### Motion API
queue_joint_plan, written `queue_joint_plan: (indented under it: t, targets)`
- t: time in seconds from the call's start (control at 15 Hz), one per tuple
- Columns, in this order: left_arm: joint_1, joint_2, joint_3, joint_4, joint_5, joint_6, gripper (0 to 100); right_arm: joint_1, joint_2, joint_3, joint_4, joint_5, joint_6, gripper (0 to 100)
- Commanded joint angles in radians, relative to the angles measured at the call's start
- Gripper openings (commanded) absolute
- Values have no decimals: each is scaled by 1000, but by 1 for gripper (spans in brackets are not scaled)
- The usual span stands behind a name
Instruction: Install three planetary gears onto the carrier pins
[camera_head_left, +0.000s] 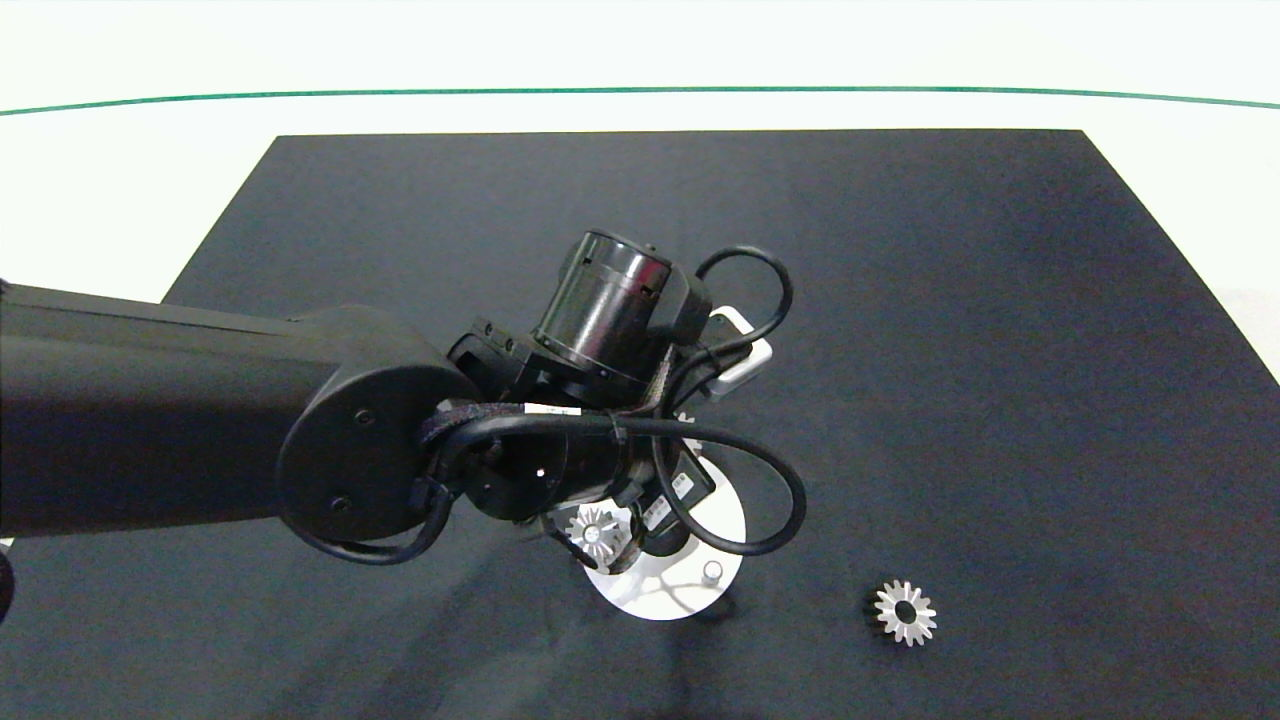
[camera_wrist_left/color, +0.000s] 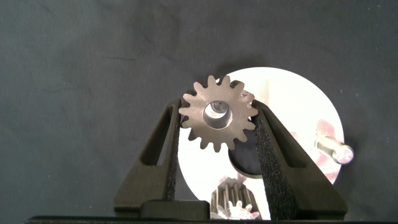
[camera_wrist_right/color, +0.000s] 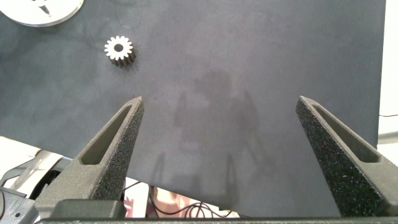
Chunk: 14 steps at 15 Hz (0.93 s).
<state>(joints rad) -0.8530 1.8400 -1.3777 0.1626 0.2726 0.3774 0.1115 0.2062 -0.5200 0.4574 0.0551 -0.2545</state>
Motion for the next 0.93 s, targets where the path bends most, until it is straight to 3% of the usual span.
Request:
queue_joint_plan:
  t: [0.07,0.93]
  targets:
    - [0,15,-3,-6,2,1,0,0,1,0,3,2,-2,100]
    - [14,16,5,-6,2,1,0,0,2,0,3,2,0,100]
